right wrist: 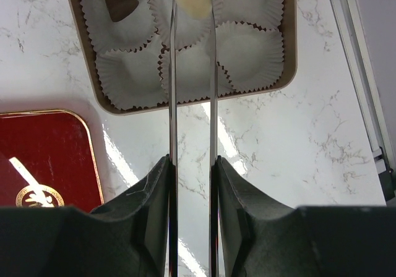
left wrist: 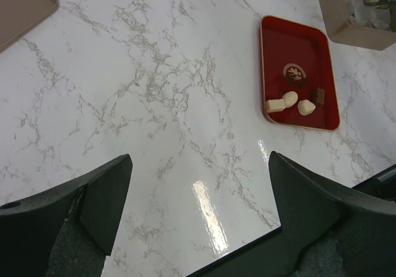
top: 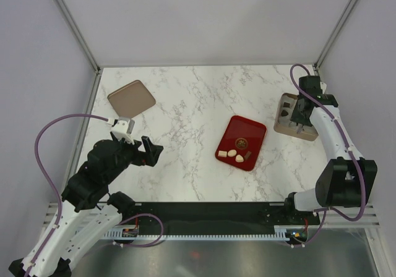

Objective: Pack the chocolate

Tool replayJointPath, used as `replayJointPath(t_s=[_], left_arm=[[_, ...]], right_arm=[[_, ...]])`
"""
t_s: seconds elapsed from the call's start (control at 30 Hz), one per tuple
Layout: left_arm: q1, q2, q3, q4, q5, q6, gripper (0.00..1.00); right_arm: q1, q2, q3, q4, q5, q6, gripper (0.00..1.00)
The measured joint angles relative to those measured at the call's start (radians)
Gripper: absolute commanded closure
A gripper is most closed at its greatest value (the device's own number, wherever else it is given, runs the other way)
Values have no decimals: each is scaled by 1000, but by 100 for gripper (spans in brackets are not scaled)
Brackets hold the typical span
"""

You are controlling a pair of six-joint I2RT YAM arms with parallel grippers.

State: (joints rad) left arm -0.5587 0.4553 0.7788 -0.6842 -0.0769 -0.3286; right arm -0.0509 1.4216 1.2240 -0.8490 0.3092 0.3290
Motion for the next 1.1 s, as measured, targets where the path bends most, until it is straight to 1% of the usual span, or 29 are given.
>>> replayJointPath(t_s=[0.37, 0.5, 0.7, 0.9, 1.1], left_arm=[[0, 0, 0, 0, 0, 0, 0], [0, -8, 0, 0, -1, 0, 0], [0, -15, 0, 0, -2, 0, 0], [-2, -15, 0, 0, -4, -1, 0], [-10, -16, 0, 0, -12, -5, 0]], right_arm=[[-12, 36, -23, 47, -19, 16, 60], [-12, 46, -23, 60, -24, 16, 55], [-12, 49, -23, 69, -24, 16, 50], [-12, 49, -23, 70, -25, 16, 49], [-9, 32, -16, 52, -72, 15, 49]])
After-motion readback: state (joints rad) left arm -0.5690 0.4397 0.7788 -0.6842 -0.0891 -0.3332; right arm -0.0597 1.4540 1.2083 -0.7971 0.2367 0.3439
